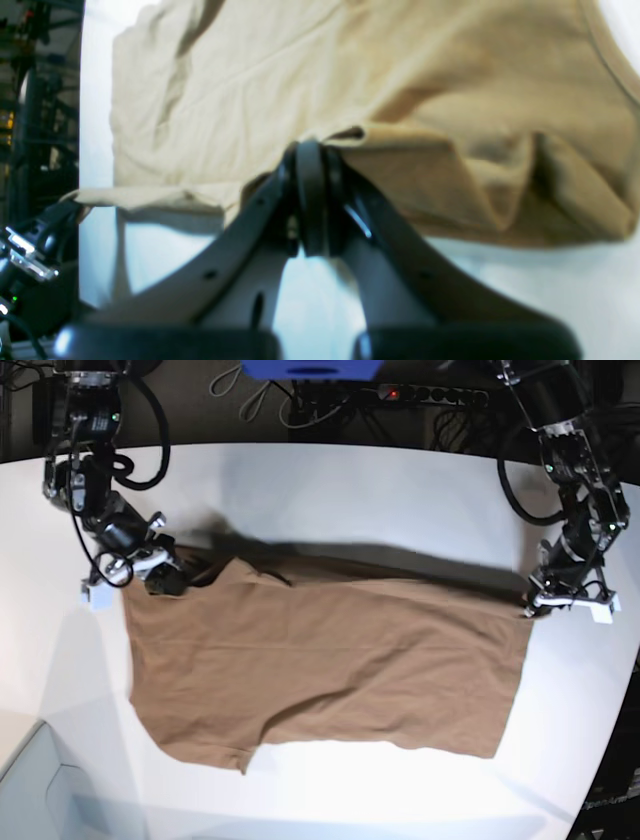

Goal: Layout the t-shirt on the table in an organized manner, then fold the t-shirt properly
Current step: 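Lift the collar edge with both grippers and pull it taut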

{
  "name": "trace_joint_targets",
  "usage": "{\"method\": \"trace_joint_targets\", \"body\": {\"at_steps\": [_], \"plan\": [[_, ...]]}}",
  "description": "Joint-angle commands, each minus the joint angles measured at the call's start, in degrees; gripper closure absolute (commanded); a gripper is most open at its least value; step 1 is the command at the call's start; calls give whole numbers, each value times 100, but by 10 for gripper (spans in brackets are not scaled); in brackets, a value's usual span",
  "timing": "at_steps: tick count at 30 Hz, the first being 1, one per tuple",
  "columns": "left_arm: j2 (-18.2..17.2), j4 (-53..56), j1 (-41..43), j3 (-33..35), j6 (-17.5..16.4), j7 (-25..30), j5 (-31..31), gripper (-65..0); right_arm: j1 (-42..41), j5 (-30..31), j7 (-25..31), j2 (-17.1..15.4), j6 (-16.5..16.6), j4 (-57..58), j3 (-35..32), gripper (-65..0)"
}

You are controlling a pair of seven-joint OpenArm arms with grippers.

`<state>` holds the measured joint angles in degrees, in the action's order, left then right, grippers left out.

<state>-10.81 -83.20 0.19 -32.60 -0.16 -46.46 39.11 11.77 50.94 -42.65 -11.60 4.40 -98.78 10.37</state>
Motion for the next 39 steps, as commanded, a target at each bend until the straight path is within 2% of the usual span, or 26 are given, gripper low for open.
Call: {"method": "trace_joint_targets", "body": {"at_steps": [1, 4, 13, 21, 28, 37, 39], "plan": [[-93, 8, -146, -24, -14, 87, 58, -2, -100, 71, 76, -58, 30, -43, -22, 0], [-137, 289, -331, 12, -14, 79, 58, -2, -250, 71, 76, -49, 30, 107, -110, 0], [-313, 562, -814, 706, 38, 123, 49, -2, -628, 71, 76, -58, 30, 485, -198, 0], [-313, 1115, -1139, 741, 47, 87, 5, -4, -742, -430, 85, -14, 47, 485, -189, 0], [-277, 1608, -1342, 724, 3, 149, -619, -5, -786, -404, 287, -14, 47, 467, -127, 0], [-295, 1652, -1342, 715, 3, 158, -663, -5, -944, -412, 419, 3, 56, 476, -171, 0], [-286, 1652, -1342, 715, 3, 158, -663, -5, -988, -439, 419, 91, 56, 485, -180, 0]]}}
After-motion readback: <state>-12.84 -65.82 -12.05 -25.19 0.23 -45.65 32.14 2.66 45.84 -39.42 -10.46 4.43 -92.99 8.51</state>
